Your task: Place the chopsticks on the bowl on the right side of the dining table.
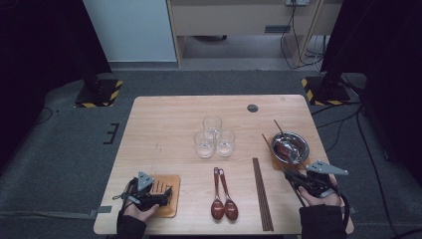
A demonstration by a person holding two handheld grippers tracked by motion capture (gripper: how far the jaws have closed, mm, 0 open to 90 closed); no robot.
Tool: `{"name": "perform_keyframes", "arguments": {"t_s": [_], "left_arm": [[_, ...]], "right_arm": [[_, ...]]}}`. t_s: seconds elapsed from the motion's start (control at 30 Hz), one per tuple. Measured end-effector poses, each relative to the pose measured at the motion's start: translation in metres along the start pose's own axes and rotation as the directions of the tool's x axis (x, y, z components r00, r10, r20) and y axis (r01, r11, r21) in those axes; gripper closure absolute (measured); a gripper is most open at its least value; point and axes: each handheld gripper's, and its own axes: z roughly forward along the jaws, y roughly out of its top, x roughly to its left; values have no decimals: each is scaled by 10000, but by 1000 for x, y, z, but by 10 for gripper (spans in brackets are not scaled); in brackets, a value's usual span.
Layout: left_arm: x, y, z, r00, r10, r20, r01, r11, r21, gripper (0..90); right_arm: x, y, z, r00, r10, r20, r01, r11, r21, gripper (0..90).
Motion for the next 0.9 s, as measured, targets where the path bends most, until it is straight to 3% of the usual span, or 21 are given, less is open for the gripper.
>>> {"name": "perform_keyframes", "arguments": {"t_s": [0.9], "left_arm": [[0, 0, 0, 10000, 0, -2, 0, 10000, 1, 33]], "right_arm": [[4, 32, -20, 9998, -121, -170, 101, 9936, -1128, 851]]}}
